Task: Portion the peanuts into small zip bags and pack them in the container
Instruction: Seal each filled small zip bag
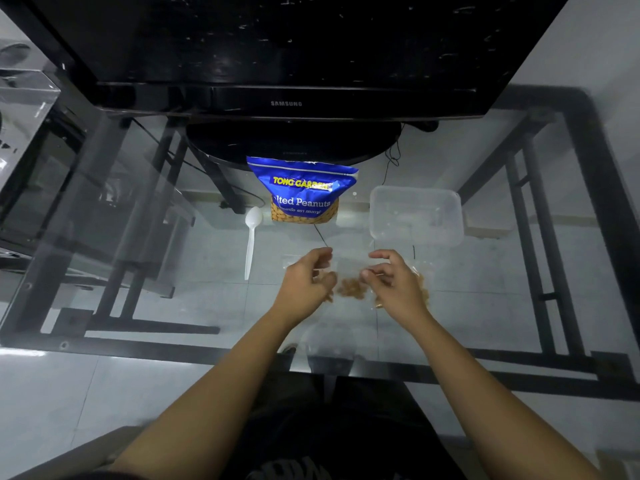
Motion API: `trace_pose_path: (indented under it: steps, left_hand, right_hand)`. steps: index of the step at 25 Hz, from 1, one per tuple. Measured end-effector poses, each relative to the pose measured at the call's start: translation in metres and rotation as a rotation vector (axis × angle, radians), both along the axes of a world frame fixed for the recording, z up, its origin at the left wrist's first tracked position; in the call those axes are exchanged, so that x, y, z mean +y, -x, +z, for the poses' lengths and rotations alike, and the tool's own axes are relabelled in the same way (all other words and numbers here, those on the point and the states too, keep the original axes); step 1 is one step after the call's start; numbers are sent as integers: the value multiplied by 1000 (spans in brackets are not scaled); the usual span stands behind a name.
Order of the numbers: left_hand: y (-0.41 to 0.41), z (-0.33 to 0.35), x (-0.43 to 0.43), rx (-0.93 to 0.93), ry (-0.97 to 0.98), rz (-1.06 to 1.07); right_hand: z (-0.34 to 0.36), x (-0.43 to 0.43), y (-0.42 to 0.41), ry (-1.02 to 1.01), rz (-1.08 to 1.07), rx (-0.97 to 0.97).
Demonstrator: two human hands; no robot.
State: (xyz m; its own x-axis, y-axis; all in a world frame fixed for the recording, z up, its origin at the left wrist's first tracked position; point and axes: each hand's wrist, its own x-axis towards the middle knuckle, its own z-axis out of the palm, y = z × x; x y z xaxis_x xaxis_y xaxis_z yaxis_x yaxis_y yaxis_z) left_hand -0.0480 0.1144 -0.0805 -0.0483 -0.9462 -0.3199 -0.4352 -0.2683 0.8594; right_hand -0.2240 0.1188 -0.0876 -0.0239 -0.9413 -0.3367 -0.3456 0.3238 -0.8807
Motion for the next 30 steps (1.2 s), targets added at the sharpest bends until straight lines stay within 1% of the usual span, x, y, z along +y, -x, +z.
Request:
trace_pose_path:
  steps: [1, 2, 4, 6, 8, 11, 12, 13, 17, 22, 26, 30]
  left_hand:
    - [2, 5, -3, 99, -58, -33]
    - [4, 8, -6, 147, -78, -71]
    - [5, 11, -11, 174, -33, -109]
    - [4, 16, -15, 217, 11, -75]
    - [3, 23, -20, 272, 3, -38]
    - [4, 37, -30, 408, -39, 14]
    - [3, 41, -33, 422, -46, 6]
    - [3, 44, -36, 389, -37, -28]
    - [9, 54, -42, 106, 97, -209]
    - [15, 54, -47, -212, 233, -328]
    - [6, 55, -51, -247, 271, -297]
    - [2, 52, -50, -245, 216, -268]
  right_hand:
    - [7, 0, -2, -13, -1, -53]
    - [13, 0, -3, -22, -3, -97]
    - [22, -2, -5, -31, -38, -192]
    - [29, -5, -5, -34, -116, -301]
    - [37, -8, -6, -42, -181, -387]
    - [44, -13, -6, -28, -211, -407]
    - [44, -14, -7, -18, -208, -393]
    - [45, -15, -7, -10, -201, -382]
    - [48, -18, -11, 4, -181, -326]
    - [53, -22, -14, 96, -195, -70]
    - [55, -27, -8, 109, -186, 39]
    - [54, -29, -4, 107, -149, 116]
